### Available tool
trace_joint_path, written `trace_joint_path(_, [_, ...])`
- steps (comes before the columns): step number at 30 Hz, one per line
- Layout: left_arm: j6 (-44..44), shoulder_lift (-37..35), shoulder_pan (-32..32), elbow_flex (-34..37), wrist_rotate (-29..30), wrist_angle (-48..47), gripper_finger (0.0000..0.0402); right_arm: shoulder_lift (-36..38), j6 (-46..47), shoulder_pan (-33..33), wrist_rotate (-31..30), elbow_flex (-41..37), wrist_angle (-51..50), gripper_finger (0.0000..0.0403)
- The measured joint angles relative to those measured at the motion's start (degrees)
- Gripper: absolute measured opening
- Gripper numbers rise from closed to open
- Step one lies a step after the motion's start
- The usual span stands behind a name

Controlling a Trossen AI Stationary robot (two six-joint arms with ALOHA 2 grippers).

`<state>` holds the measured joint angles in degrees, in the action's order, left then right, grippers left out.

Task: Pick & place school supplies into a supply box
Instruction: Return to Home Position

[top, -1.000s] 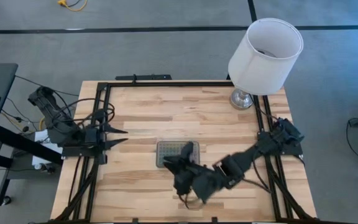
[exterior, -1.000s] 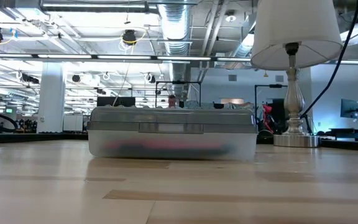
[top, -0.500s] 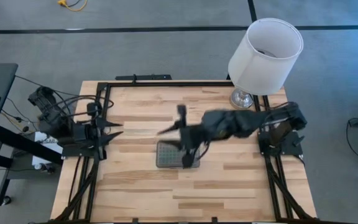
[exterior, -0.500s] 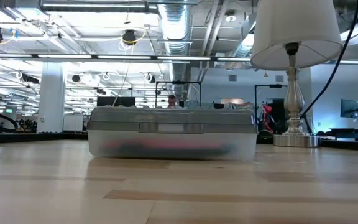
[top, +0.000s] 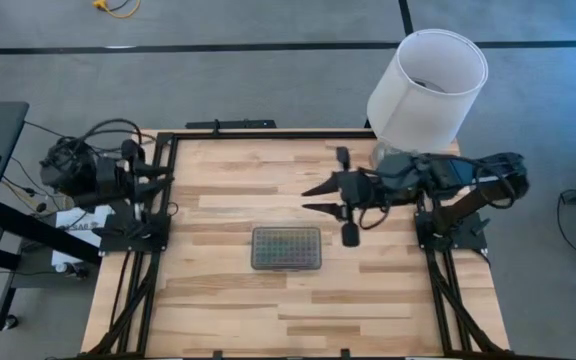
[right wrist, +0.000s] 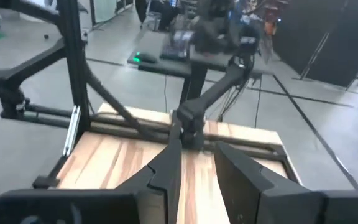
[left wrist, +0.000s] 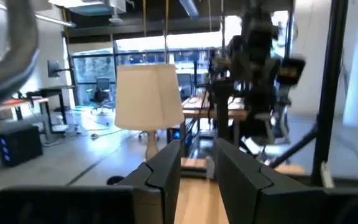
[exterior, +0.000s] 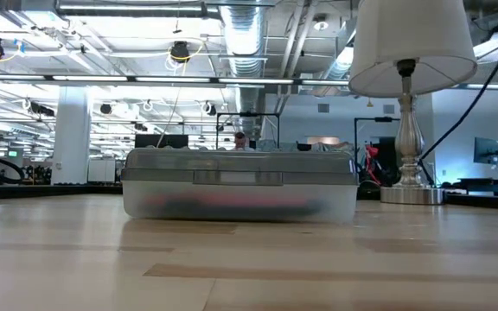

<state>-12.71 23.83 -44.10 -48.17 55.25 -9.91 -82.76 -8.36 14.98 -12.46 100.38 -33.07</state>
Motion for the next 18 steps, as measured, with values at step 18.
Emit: trace_joint_path(18, [0.4,-21.6,0.0,15.1,-0.7,0.7,0.0091,32.1,2.7,-10.1,10.6,-56.6,35.6,0.0092])
